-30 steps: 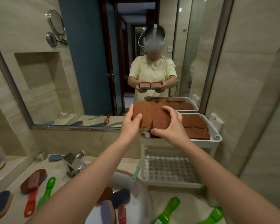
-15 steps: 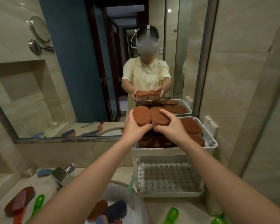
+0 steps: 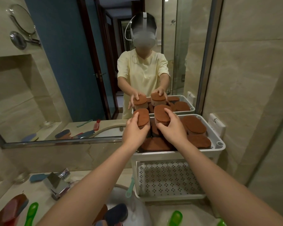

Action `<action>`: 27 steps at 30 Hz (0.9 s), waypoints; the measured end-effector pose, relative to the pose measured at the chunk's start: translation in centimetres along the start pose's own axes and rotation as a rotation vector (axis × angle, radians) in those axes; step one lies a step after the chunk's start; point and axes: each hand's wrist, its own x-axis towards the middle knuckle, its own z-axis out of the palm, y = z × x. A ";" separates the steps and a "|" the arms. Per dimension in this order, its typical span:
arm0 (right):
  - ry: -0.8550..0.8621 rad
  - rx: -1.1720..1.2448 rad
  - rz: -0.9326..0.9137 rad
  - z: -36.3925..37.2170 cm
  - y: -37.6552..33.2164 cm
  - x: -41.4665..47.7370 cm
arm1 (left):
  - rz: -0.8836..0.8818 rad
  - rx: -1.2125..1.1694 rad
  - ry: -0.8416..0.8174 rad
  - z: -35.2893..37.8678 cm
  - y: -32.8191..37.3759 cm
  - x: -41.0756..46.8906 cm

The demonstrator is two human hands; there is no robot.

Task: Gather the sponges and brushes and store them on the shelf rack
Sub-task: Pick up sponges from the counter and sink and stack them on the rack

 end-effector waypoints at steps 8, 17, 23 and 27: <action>-0.059 -0.177 -0.090 0.1 -0.4 -0.8 | 0.004 0.037 0.007 0.0 -0.7 -0.1; -0.123 -0.348 -0.073 0.3 -0.3 -0.8 | 0.009 0.179 -0.064 0.2 -0.4 -0.3; -0.141 -0.422 -0.070 0.5 -0.3 -0.7 | 0.000 0.237 -0.088 0.2 -0.3 -0.3; -0.147 -0.431 -0.063 0.5 -0.4 -0.7 | -0.004 0.296 -0.062 0.3 -0.2 -0.3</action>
